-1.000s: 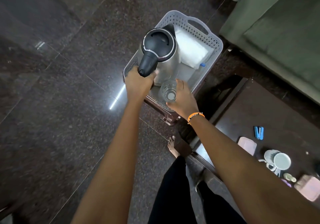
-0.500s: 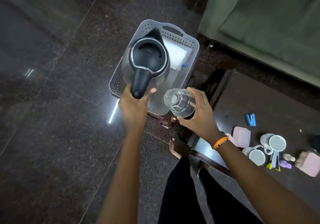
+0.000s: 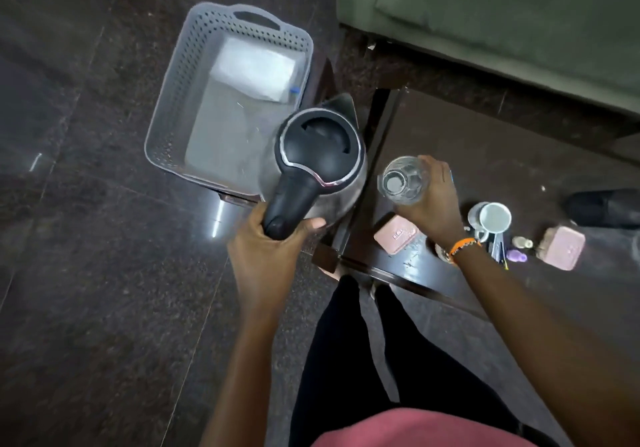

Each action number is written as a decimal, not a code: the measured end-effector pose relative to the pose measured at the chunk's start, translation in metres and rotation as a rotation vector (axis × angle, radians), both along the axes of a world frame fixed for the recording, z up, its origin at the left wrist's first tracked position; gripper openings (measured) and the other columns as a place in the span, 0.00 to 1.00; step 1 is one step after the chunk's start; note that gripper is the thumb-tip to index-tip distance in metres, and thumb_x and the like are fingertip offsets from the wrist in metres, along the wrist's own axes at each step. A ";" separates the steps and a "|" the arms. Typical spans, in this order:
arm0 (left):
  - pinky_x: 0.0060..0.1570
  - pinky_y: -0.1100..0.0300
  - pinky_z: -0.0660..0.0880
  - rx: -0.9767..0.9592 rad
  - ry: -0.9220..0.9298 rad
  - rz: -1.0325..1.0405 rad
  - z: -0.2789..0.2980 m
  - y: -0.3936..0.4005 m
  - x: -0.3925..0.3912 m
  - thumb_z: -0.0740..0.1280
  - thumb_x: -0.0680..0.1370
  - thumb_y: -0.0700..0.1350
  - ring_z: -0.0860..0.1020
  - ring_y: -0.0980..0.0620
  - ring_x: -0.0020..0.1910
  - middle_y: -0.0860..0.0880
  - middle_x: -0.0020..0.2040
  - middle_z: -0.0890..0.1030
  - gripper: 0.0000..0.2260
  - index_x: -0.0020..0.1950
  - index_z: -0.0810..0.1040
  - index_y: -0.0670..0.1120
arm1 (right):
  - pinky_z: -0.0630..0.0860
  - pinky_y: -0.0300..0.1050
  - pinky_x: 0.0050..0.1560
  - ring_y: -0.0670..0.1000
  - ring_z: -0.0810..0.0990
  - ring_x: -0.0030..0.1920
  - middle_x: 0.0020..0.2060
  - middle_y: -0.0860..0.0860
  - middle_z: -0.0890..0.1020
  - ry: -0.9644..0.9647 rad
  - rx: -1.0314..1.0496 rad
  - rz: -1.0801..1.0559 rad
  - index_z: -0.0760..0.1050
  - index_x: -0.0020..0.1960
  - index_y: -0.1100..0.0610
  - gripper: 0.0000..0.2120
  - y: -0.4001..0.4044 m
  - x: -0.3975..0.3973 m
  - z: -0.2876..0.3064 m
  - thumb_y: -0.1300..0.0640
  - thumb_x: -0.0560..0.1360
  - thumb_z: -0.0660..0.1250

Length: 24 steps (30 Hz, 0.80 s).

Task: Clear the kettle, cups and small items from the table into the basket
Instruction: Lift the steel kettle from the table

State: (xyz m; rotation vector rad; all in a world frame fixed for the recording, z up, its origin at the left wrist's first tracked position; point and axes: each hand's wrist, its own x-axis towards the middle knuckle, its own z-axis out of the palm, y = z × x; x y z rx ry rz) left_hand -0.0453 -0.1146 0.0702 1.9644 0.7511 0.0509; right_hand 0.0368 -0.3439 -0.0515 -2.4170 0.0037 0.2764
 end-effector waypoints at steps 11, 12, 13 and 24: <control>0.27 0.69 0.65 0.141 0.321 -0.201 -0.057 -0.070 -0.021 0.79 0.60 0.56 0.70 0.61 0.24 0.57 0.21 0.70 0.18 0.30 0.70 0.53 | 0.66 0.43 0.62 0.59 0.71 0.62 0.60 0.61 0.72 0.146 -0.060 0.025 0.66 0.65 0.66 0.34 -0.033 0.017 -0.088 0.58 0.63 0.76; 0.27 0.69 0.65 0.146 0.329 -0.195 -0.061 -0.074 -0.024 0.79 0.59 0.56 0.70 0.61 0.24 0.56 0.21 0.70 0.19 0.29 0.69 0.54 | 0.66 0.42 0.62 0.58 0.71 0.62 0.61 0.61 0.71 0.158 -0.065 0.019 0.66 0.65 0.65 0.35 -0.035 0.017 -0.093 0.57 0.63 0.76; 0.27 0.67 0.65 0.153 0.335 -0.191 -0.062 -0.074 -0.027 0.79 0.59 0.56 0.69 0.60 0.24 0.56 0.22 0.70 0.19 0.29 0.68 0.54 | 0.66 0.41 0.62 0.58 0.71 0.62 0.61 0.60 0.71 0.158 -0.061 0.012 0.66 0.66 0.65 0.36 -0.033 0.015 -0.096 0.55 0.63 0.76; 0.32 0.59 0.71 0.148 0.338 -0.176 -0.069 -0.096 -0.017 0.75 0.64 0.58 0.73 0.57 0.27 0.54 0.25 0.75 0.17 0.33 0.75 0.46 | 0.60 0.39 0.67 0.57 0.66 0.68 0.68 0.60 0.67 0.281 0.066 0.078 0.58 0.73 0.61 0.42 -0.052 0.019 -0.097 0.66 0.63 0.75</control>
